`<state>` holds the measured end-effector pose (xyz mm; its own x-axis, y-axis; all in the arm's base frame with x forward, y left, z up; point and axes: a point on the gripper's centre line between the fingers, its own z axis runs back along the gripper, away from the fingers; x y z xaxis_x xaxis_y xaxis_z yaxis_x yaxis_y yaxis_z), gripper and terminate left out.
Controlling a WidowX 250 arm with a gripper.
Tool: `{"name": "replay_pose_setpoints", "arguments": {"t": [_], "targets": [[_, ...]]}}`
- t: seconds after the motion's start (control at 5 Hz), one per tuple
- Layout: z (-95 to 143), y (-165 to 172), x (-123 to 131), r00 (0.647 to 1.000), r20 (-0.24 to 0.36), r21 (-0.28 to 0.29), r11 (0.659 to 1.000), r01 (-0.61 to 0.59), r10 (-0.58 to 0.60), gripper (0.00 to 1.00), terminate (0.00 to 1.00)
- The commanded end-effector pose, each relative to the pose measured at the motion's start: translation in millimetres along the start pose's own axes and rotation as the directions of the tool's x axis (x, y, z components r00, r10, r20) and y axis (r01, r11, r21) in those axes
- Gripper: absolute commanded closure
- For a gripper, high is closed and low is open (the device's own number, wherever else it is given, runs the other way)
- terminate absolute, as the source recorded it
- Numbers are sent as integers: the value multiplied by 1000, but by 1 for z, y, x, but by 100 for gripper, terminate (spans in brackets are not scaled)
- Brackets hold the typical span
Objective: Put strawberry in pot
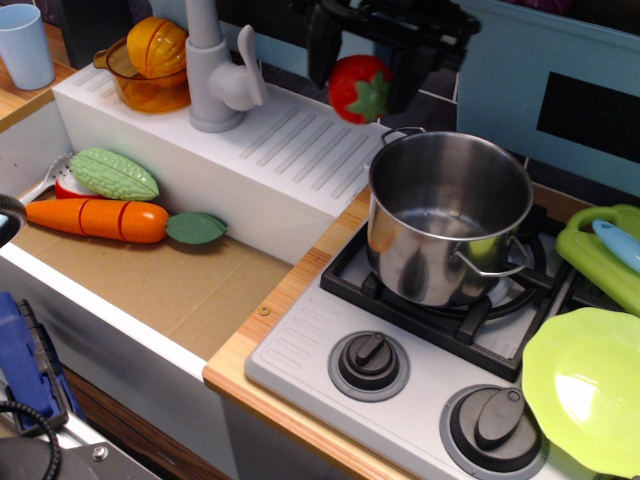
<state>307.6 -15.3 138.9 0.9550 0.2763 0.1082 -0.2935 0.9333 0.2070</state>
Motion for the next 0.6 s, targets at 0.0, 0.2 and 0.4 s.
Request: {"name": "replay_pose_setpoints", "arguments": {"t": [0.0,0.2,0.4], "targets": [[59,-42,3,997,64,-83,996,-33,39,100,0],[52,-54,-10,996,74,-132,990,-43,53,0,0],[52,-54,-10,996,74,-132,990,-43,53,0,0]]}}
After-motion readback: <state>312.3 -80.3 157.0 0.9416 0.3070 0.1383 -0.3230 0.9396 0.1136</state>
